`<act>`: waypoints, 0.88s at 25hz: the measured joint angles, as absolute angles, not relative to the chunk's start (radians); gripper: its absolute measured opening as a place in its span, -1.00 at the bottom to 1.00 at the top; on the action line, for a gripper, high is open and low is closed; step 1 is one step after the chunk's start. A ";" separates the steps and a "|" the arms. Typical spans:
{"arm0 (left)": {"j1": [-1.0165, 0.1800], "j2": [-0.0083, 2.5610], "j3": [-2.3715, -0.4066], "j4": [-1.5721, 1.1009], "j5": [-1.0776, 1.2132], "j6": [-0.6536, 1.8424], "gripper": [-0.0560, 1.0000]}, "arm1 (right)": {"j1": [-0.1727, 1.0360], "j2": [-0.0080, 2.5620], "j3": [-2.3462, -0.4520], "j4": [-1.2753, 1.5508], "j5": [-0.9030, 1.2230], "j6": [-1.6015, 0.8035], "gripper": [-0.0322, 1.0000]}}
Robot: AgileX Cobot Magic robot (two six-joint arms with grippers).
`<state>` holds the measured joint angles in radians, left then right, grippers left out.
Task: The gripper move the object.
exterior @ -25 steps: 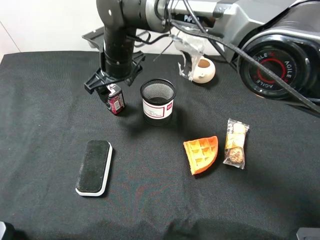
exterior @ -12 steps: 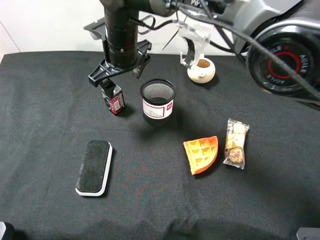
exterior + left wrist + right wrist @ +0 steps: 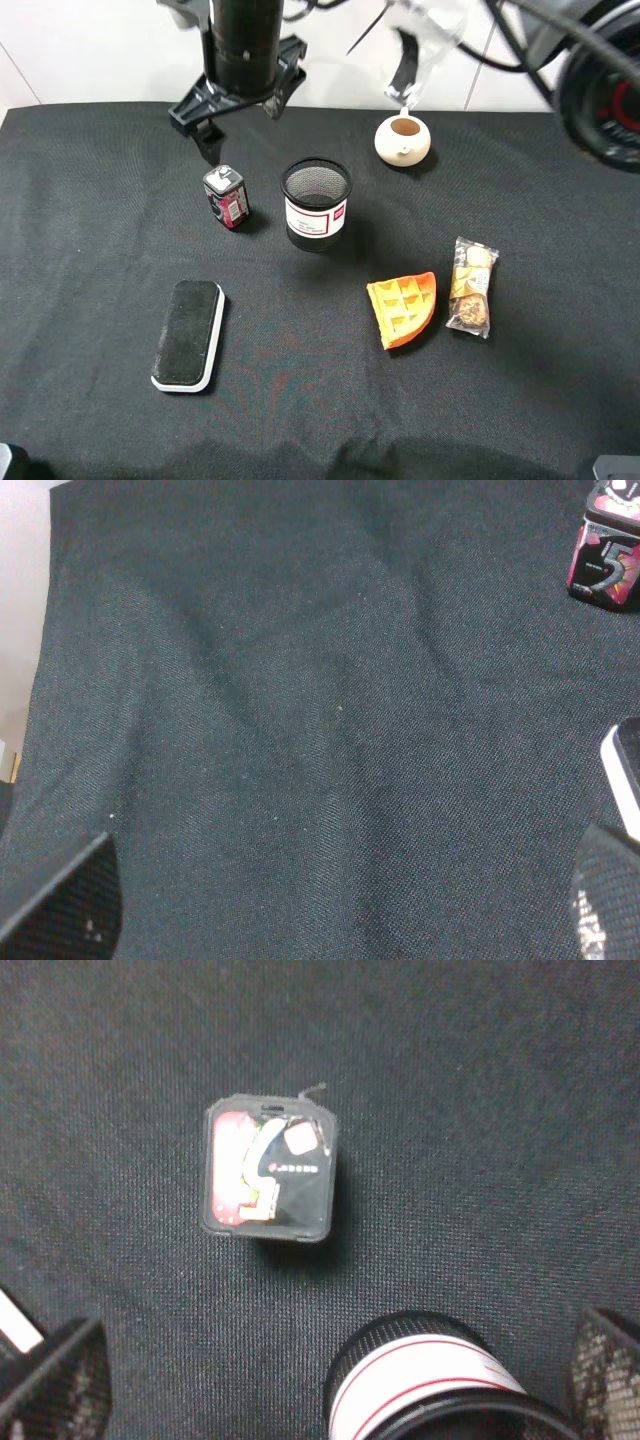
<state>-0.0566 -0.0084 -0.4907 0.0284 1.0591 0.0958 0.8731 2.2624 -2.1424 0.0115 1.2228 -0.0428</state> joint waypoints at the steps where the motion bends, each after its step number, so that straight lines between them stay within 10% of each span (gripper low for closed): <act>1: -0.057 -0.008 -0.491 0.028 1.059 0.096 0.91 | 0.873 2.250 -2.142 0.010 1.224 -0.045 0.41; 22: -0.057 -0.008 -0.491 0.028 1.059 0.096 0.91 | 0.732 1.829 -1.748 -0.008 1.223 -0.069 0.41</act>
<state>-0.0566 -0.0084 -0.4907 0.0284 1.0591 0.0958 0.7316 1.8292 -1.7484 -0.0077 1.2235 -0.0692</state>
